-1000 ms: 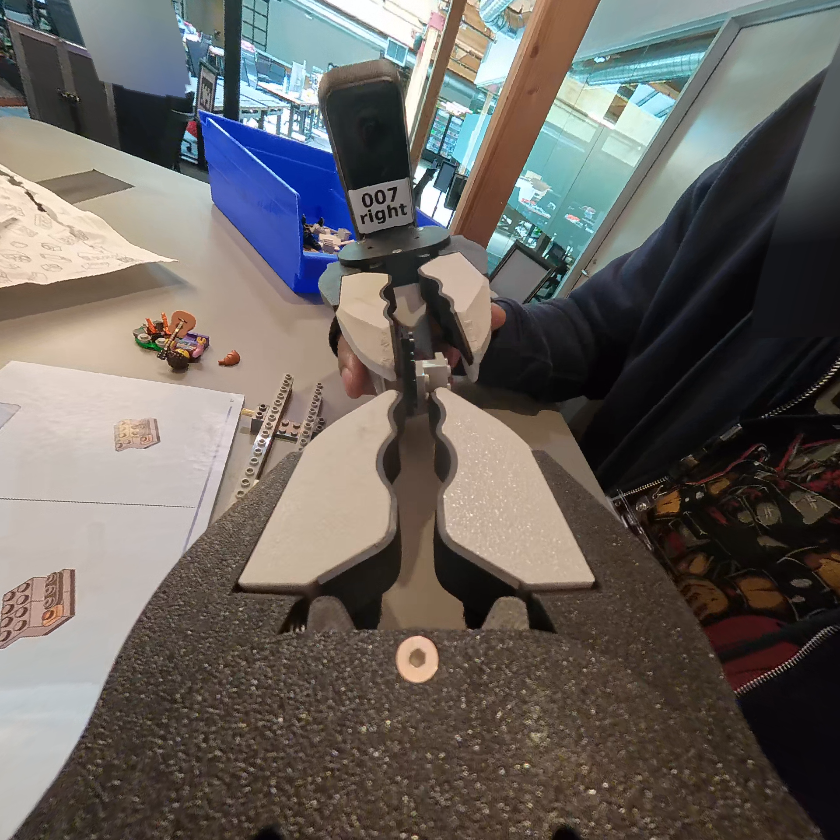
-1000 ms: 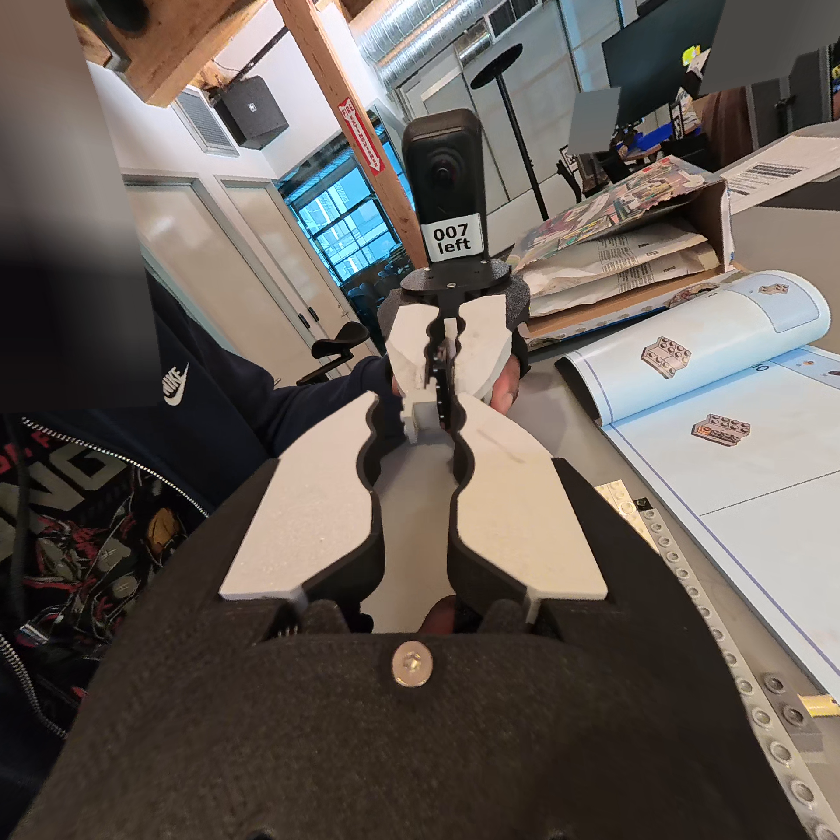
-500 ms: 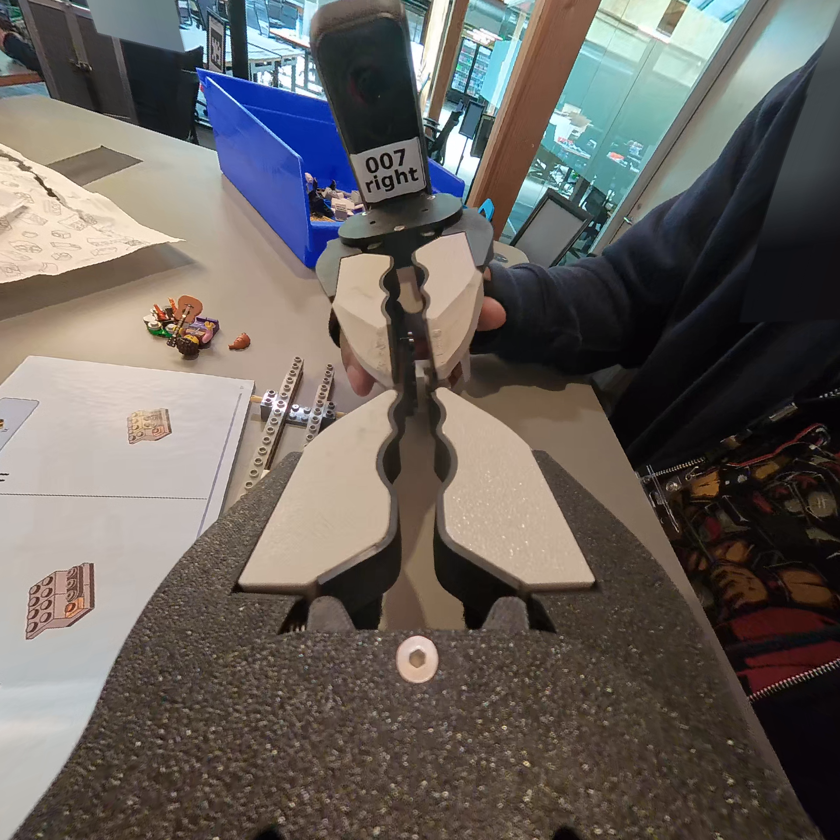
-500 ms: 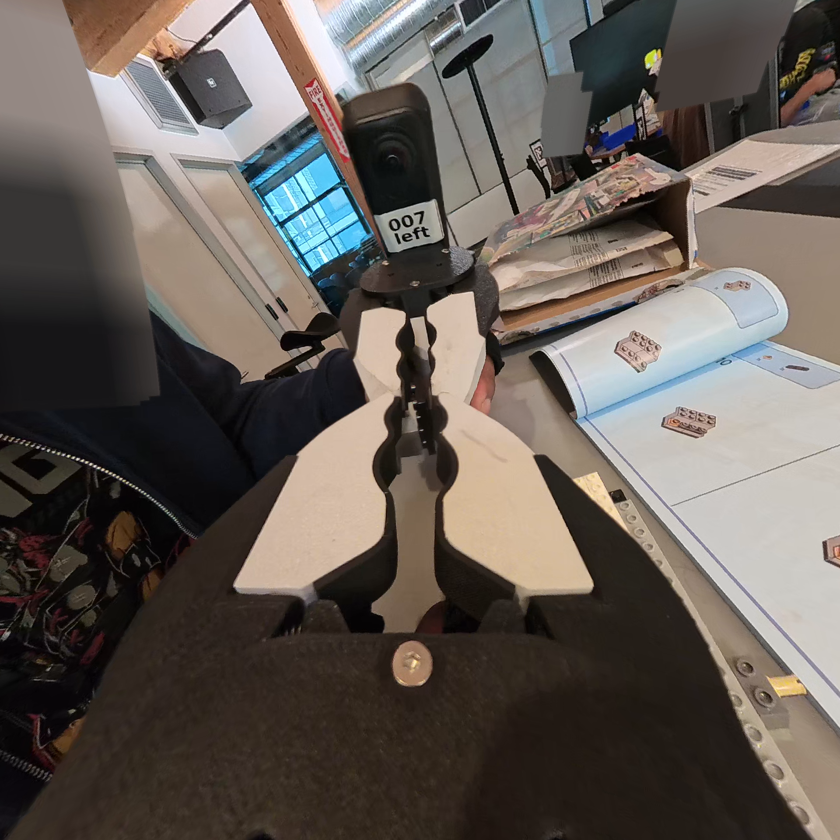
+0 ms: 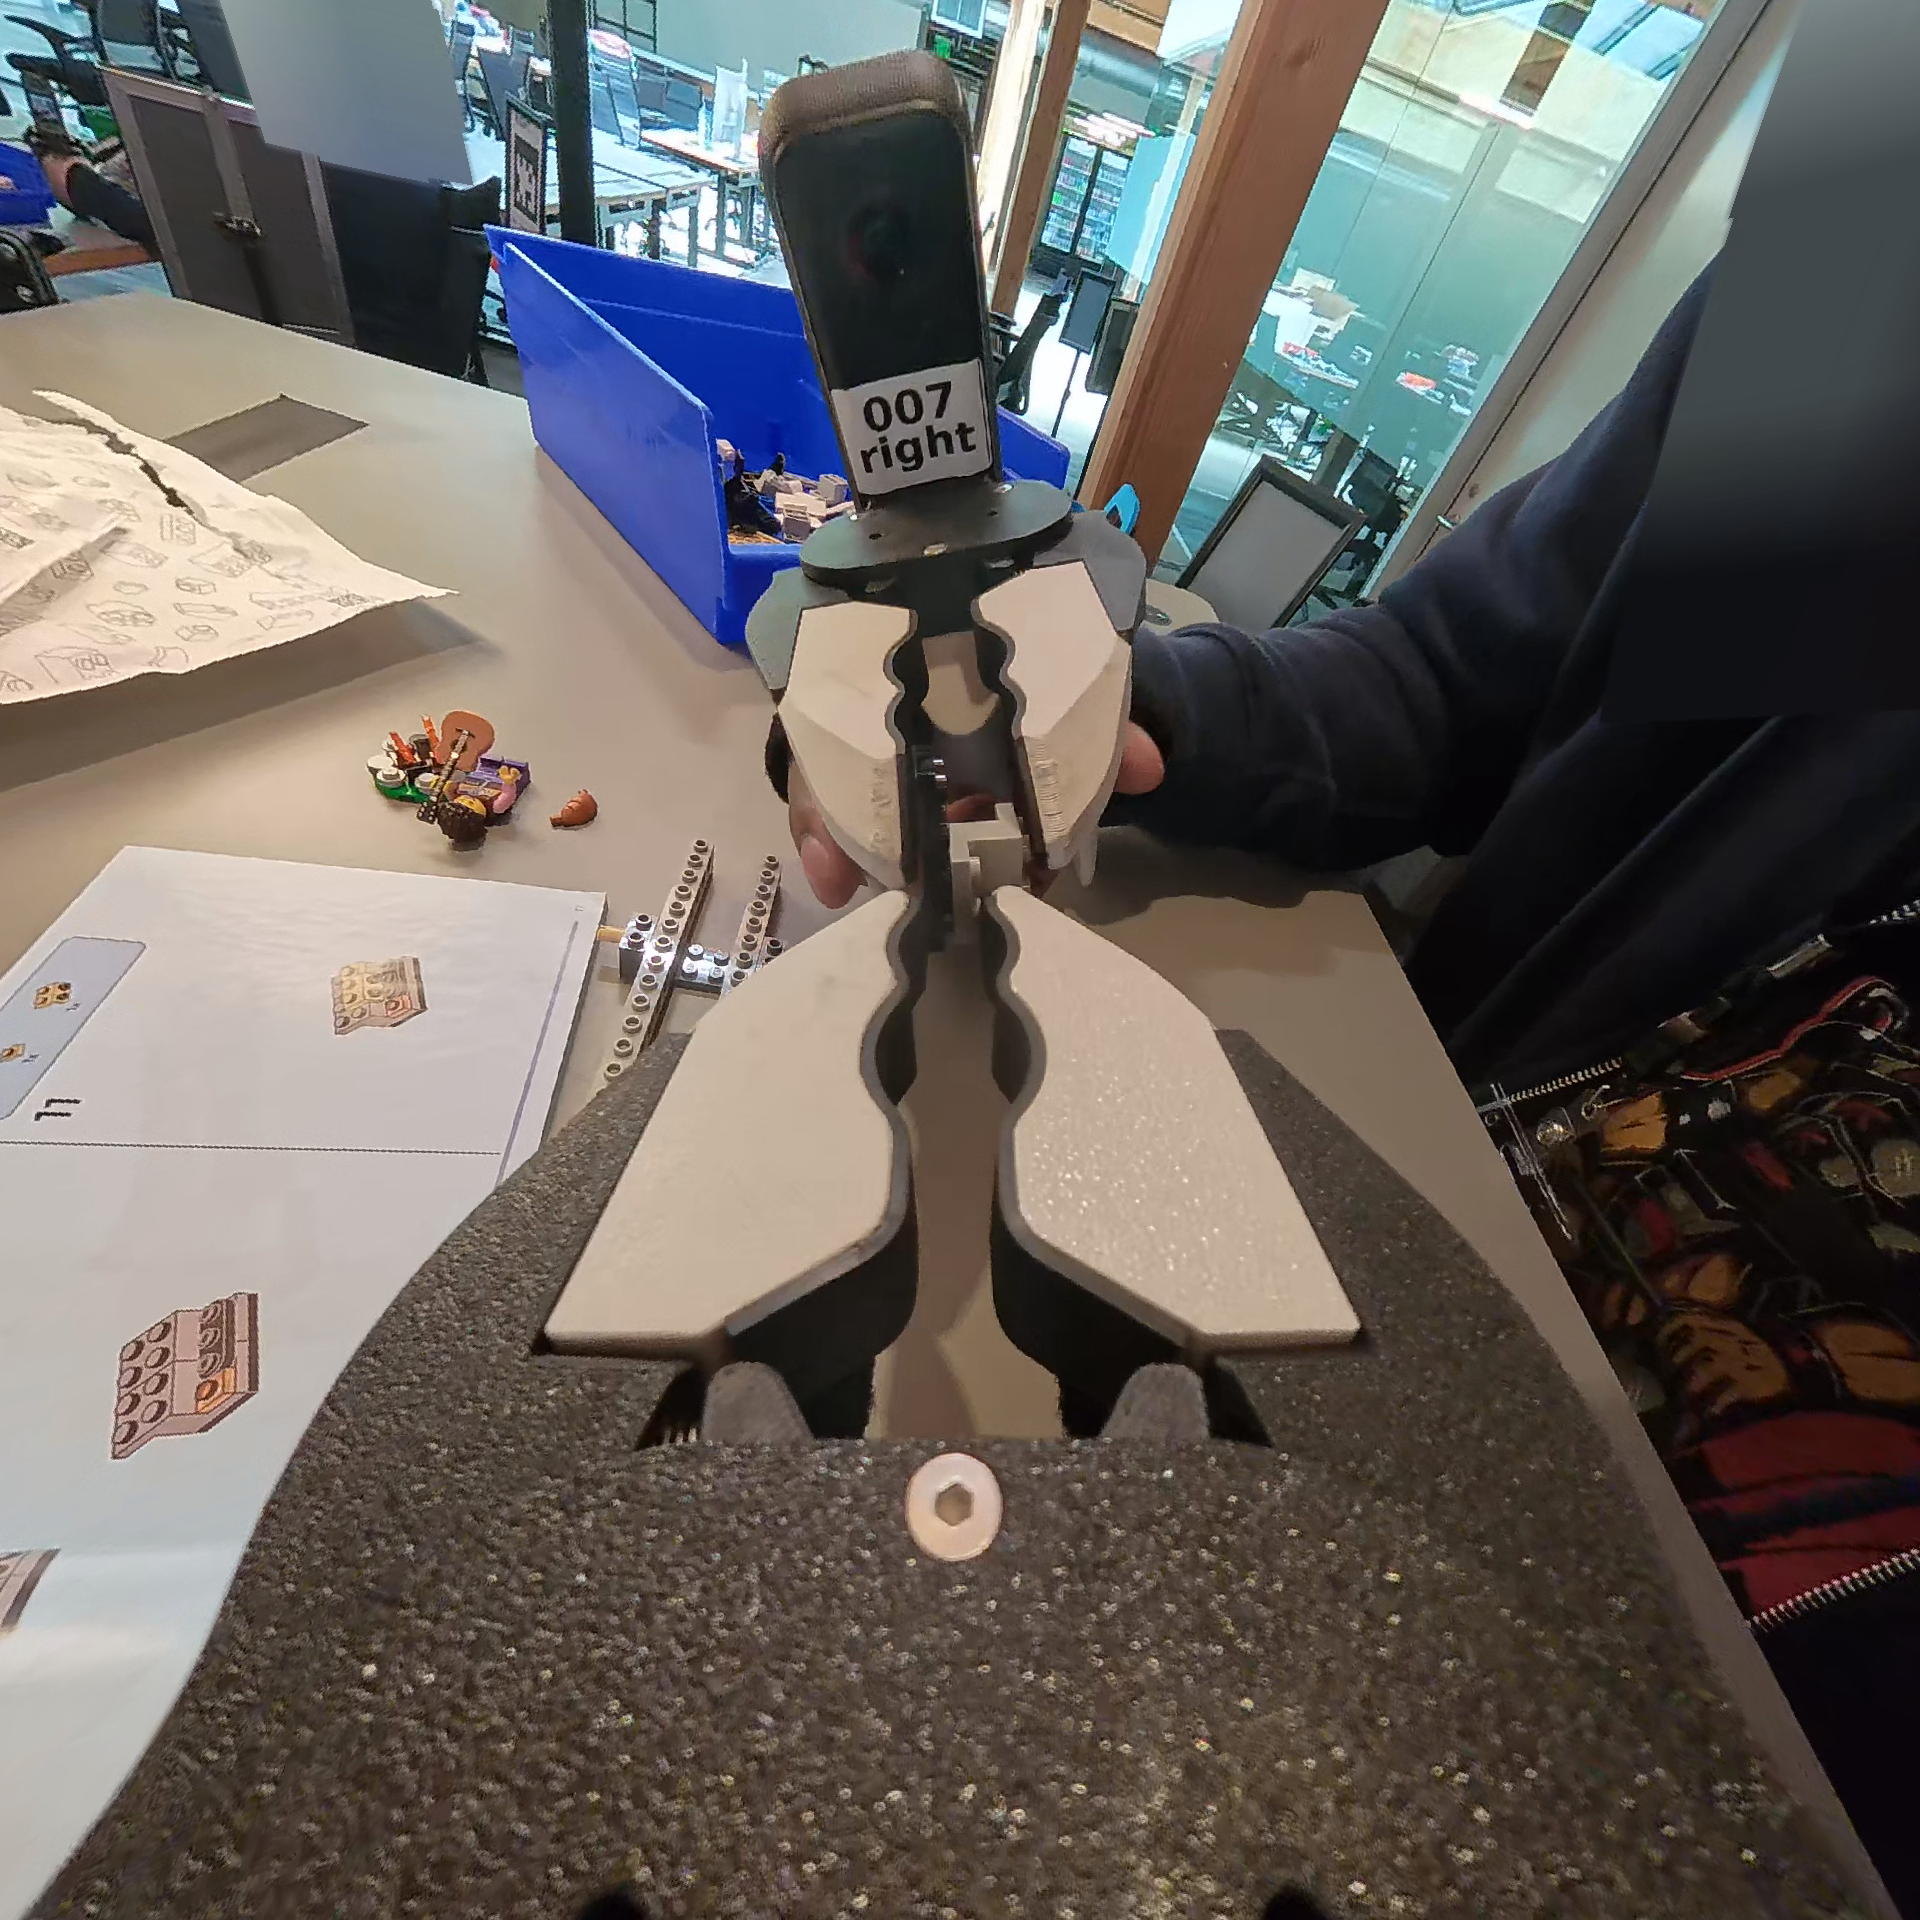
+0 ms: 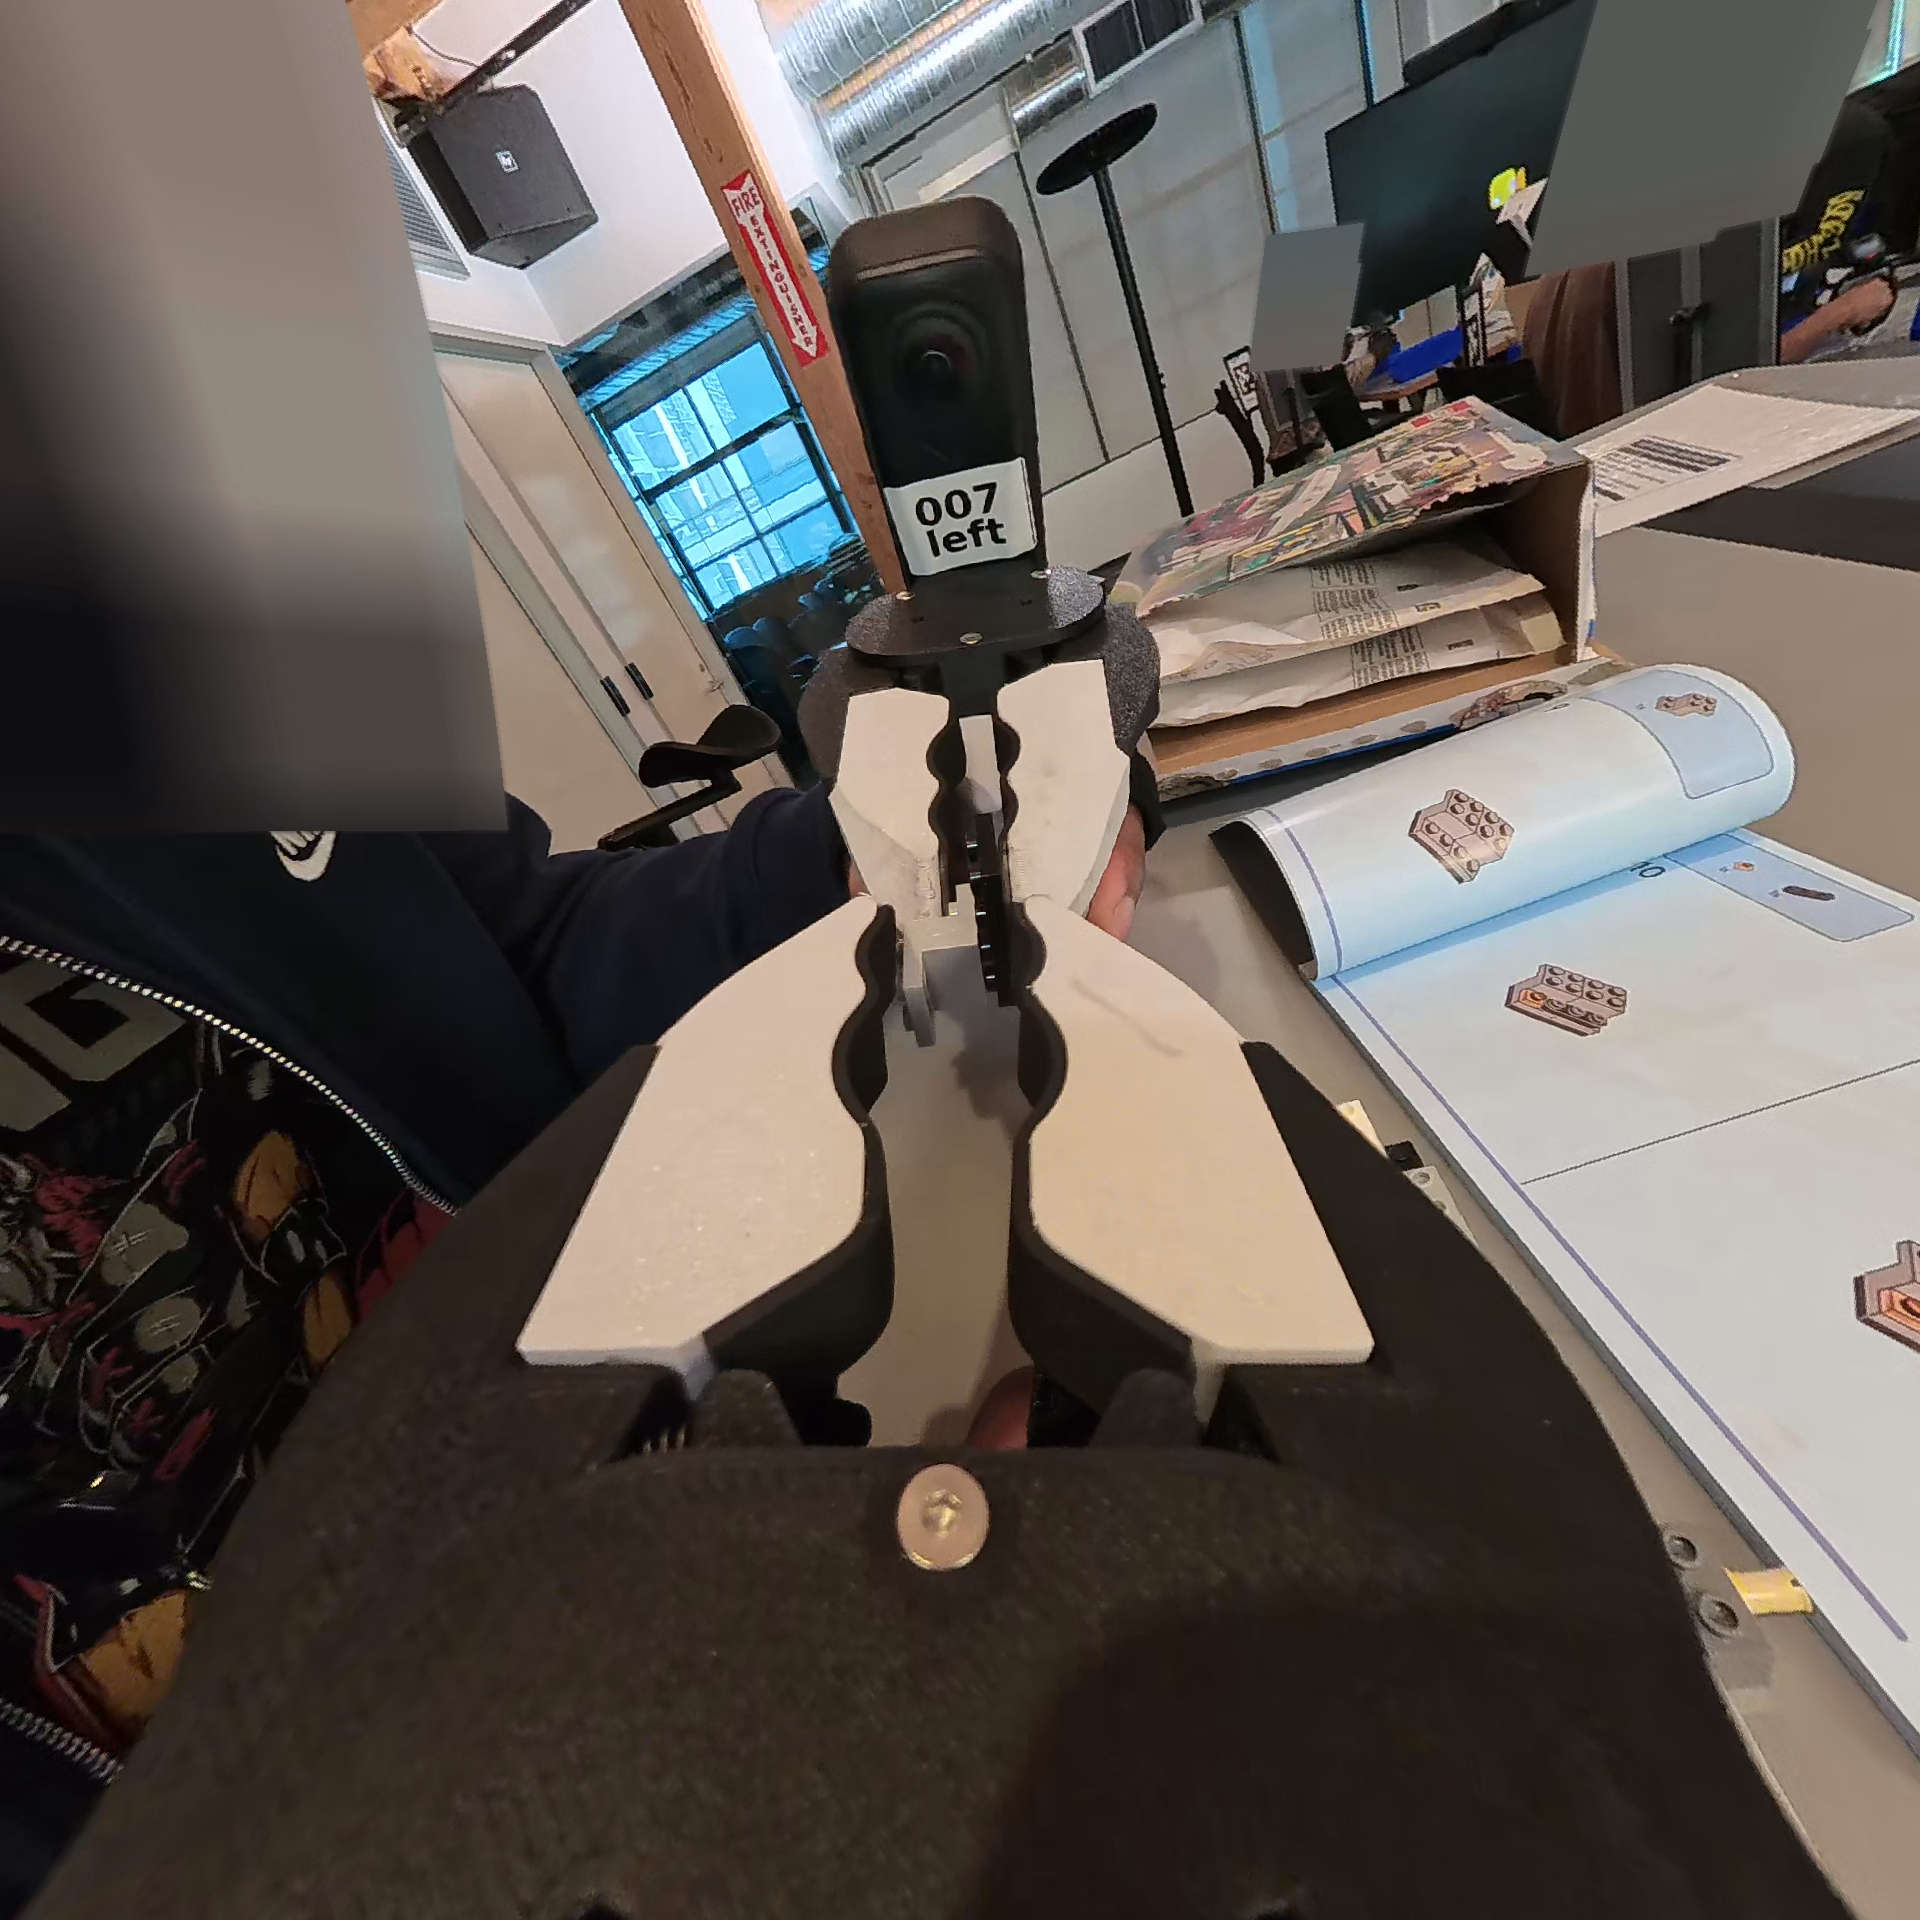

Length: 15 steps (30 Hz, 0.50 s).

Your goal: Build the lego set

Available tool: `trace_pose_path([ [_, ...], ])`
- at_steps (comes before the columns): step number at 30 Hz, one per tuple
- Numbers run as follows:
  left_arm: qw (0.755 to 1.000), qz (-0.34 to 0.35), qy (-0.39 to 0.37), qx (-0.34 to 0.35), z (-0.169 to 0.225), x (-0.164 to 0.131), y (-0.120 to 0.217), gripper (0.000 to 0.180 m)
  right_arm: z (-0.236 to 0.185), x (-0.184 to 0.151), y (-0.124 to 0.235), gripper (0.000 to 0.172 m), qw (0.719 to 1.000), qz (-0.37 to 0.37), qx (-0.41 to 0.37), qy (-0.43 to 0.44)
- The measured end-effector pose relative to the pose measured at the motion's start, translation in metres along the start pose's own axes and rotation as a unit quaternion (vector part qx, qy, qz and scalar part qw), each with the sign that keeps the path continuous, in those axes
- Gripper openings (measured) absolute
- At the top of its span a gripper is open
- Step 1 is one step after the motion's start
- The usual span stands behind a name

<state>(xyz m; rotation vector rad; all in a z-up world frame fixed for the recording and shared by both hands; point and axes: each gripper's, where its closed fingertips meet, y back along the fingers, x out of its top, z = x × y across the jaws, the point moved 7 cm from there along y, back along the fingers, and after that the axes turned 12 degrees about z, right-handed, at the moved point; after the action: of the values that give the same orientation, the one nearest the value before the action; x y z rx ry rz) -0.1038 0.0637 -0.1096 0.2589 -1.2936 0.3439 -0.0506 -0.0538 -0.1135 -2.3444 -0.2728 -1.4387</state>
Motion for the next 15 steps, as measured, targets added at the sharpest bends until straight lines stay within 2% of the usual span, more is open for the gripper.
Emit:
trace_pose_path([
  [15,0.998,-0.015,-0.053,0.009,0.0054,0.0007,-0.0002,0.011,-0.0021,-0.0013,-0.0006,0.018,1.000,0.006,0.017,0.021],
])
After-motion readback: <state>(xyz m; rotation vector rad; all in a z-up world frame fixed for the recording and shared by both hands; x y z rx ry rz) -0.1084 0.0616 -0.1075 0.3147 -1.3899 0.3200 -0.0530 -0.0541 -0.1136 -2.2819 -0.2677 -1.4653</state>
